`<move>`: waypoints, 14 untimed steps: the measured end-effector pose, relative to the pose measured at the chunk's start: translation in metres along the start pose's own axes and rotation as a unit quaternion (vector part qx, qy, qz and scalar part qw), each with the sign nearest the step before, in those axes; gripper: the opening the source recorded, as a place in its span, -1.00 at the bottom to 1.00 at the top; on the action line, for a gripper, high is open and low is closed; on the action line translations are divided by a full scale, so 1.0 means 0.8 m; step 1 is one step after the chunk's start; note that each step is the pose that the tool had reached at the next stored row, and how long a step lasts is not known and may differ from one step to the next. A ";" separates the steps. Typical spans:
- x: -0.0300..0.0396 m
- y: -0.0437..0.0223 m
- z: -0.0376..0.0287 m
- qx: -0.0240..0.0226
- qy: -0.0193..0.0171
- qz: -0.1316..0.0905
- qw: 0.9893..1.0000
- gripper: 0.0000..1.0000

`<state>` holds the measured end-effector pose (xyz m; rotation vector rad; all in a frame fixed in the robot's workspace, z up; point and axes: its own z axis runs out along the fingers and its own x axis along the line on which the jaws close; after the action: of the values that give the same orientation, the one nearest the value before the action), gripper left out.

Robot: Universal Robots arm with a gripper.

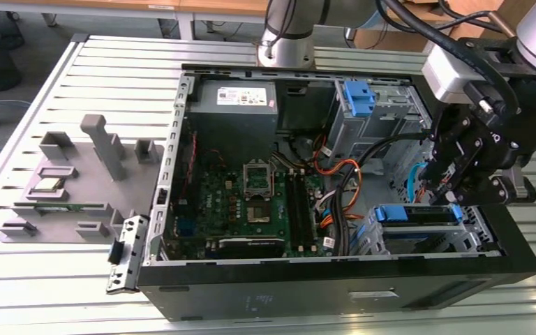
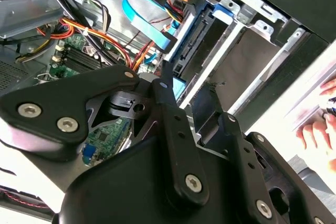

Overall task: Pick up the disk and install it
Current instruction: 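Insert the first disk wire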

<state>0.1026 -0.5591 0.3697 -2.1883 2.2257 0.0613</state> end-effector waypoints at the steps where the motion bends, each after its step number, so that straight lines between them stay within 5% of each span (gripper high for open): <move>1: -0.0016 0.0000 0.0002 0.000 0.000 0.000 1.000 -0.16; 10: -0.0115 0.0002 0.0007 0.000 -0.002 0.000 1.000 -0.16; 14: -0.0128 0.0002 0.0008 0.000 -0.006 0.000 1.000 -0.16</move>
<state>0.1026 -0.5488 0.3695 -2.1820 2.2190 0.0752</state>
